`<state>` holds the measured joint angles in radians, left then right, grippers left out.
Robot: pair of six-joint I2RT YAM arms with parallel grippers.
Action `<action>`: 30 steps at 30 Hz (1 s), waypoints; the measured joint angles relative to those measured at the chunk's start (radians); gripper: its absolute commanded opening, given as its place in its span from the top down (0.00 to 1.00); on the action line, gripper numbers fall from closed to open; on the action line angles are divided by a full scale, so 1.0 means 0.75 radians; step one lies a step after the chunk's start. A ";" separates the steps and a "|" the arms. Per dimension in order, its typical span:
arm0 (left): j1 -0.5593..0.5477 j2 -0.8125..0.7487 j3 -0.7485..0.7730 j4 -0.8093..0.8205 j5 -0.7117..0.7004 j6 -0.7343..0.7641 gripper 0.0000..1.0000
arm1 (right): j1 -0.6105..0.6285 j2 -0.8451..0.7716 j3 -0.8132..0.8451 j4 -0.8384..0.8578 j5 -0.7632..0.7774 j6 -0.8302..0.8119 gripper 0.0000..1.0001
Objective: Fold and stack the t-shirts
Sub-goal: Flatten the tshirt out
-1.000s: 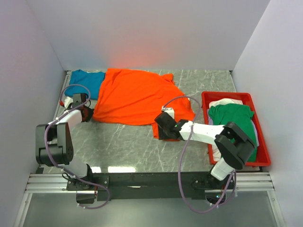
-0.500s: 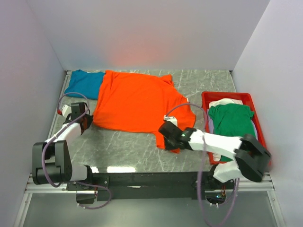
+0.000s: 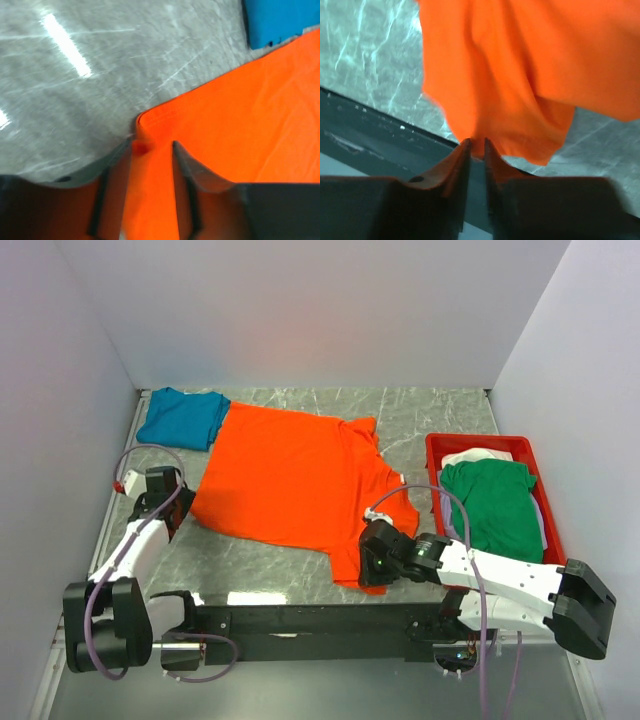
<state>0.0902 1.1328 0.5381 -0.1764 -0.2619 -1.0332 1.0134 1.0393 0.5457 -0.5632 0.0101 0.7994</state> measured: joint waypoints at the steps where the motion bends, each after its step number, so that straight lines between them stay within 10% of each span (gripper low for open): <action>1: 0.000 -0.011 -0.002 -0.014 -0.006 -0.006 0.53 | 0.001 -0.002 -0.003 0.002 -0.014 0.009 0.61; 24: 0.000 0.021 -0.106 -0.161 -0.045 -0.123 0.53 | -0.252 -0.509 -0.208 -0.119 0.067 0.264 0.54; 30: 0.000 0.084 -0.093 -0.083 -0.047 -0.146 0.69 | -0.271 -0.547 -0.284 -0.086 -0.003 0.281 0.49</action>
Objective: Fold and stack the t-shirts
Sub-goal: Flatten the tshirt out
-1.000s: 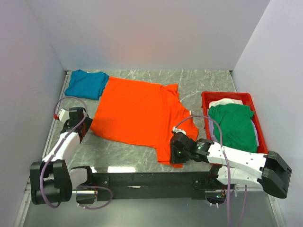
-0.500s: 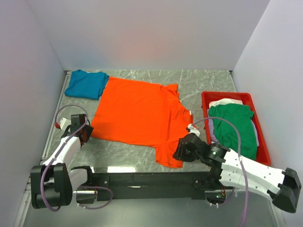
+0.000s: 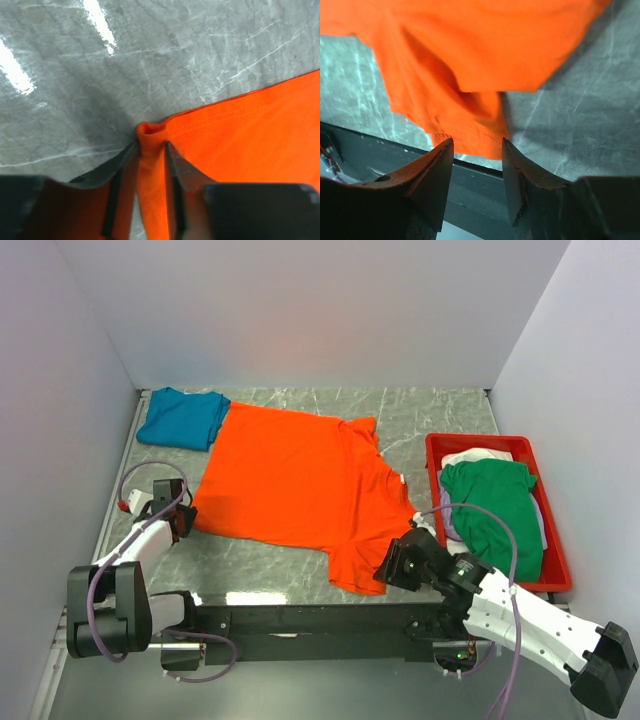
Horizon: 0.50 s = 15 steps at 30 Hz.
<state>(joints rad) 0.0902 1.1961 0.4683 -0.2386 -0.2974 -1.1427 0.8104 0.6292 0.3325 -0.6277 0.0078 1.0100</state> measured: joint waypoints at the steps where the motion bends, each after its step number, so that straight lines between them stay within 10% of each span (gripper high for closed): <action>1: 0.000 0.007 0.001 0.007 0.002 0.000 0.76 | -0.001 -0.004 -0.017 0.007 -0.016 0.005 0.48; 11: 0.000 0.023 -0.001 0.022 0.014 0.008 0.94 | -0.002 0.013 -0.092 0.055 -0.038 0.032 0.45; 15: 0.000 0.023 -0.001 0.026 0.019 0.018 0.99 | 0.004 0.057 -0.117 0.165 -0.057 0.053 0.62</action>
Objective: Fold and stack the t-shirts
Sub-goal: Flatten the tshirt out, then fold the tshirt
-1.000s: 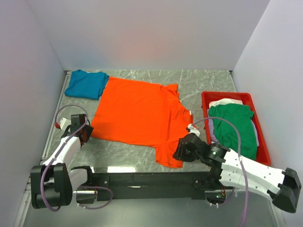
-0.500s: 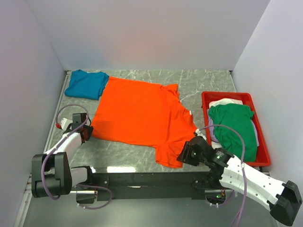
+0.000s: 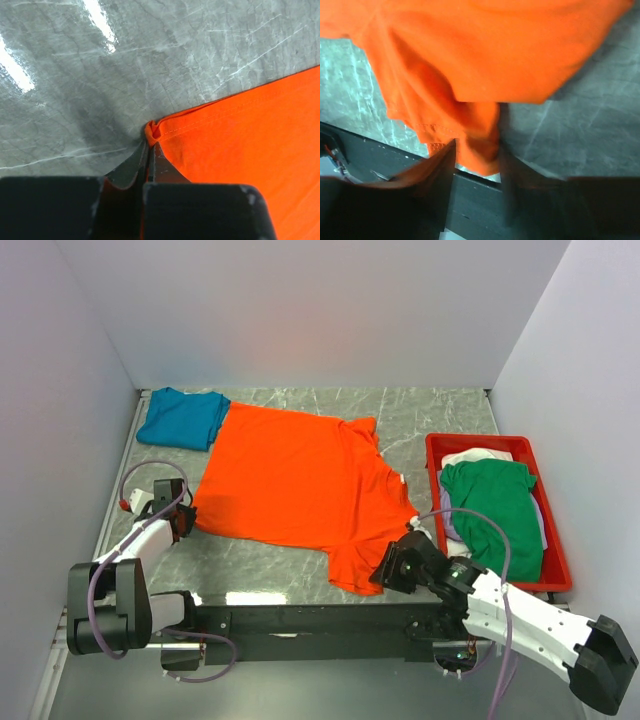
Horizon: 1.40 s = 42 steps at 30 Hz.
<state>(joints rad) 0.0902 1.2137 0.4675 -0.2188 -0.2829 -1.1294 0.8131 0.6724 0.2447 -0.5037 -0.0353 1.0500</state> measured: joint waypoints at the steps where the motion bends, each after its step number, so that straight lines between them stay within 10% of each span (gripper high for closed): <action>1: 0.000 0.000 0.000 0.002 0.001 0.004 0.99 | 0.004 0.015 -0.004 0.022 -0.004 0.003 0.70; 2: 0.000 -0.001 0.000 0.002 0.002 0.009 0.99 | 0.010 0.027 -0.005 0.033 -0.005 0.004 0.89; 5: 0.000 -0.004 0.000 0.001 0.002 0.015 0.99 | 0.020 0.034 -0.004 0.017 -0.001 0.017 1.00; 32: -0.003 -0.717 0.063 -0.437 -0.138 0.017 0.99 | 0.021 -0.441 0.367 -0.593 -0.050 -0.078 1.00; 42: -0.033 -0.226 0.278 -0.344 -0.131 0.082 0.99 | -0.091 0.138 0.591 -0.322 0.042 -0.304 1.00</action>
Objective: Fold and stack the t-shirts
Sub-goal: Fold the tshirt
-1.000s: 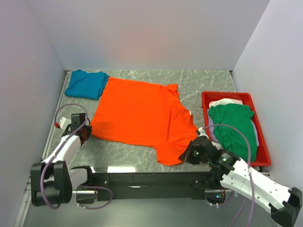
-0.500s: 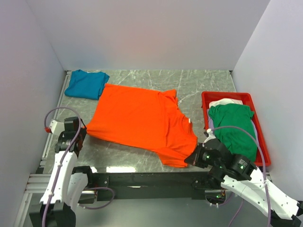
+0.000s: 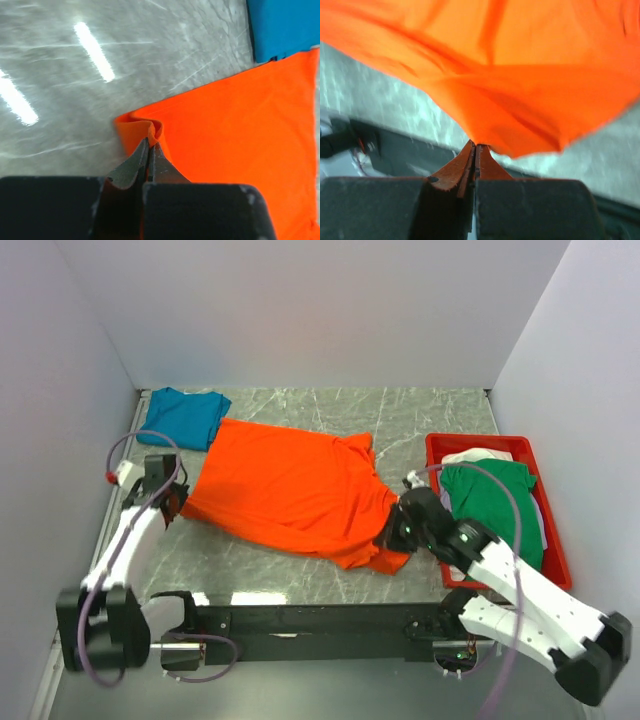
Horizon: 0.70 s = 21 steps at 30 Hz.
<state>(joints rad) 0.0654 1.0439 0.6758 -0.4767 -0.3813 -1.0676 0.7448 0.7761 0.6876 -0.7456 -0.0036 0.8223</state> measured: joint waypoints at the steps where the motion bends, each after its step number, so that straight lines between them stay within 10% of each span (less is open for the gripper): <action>1: -0.015 0.090 0.047 0.008 -0.004 0.002 0.99 | -0.048 0.060 0.017 0.049 -0.023 -0.026 1.00; 12: -0.079 0.691 0.426 0.042 -0.015 -0.002 0.98 | -0.389 0.521 0.132 0.356 -0.188 -0.214 1.00; 21: -0.078 0.785 0.494 0.026 -0.019 0.001 0.95 | -0.520 0.540 0.133 0.394 -0.234 -0.278 1.00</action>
<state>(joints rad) 0.0067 1.6329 1.0462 -0.4572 -0.3958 -1.0672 0.3550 1.1812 0.7876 -0.4500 -0.1795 0.6140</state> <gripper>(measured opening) 0.053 0.009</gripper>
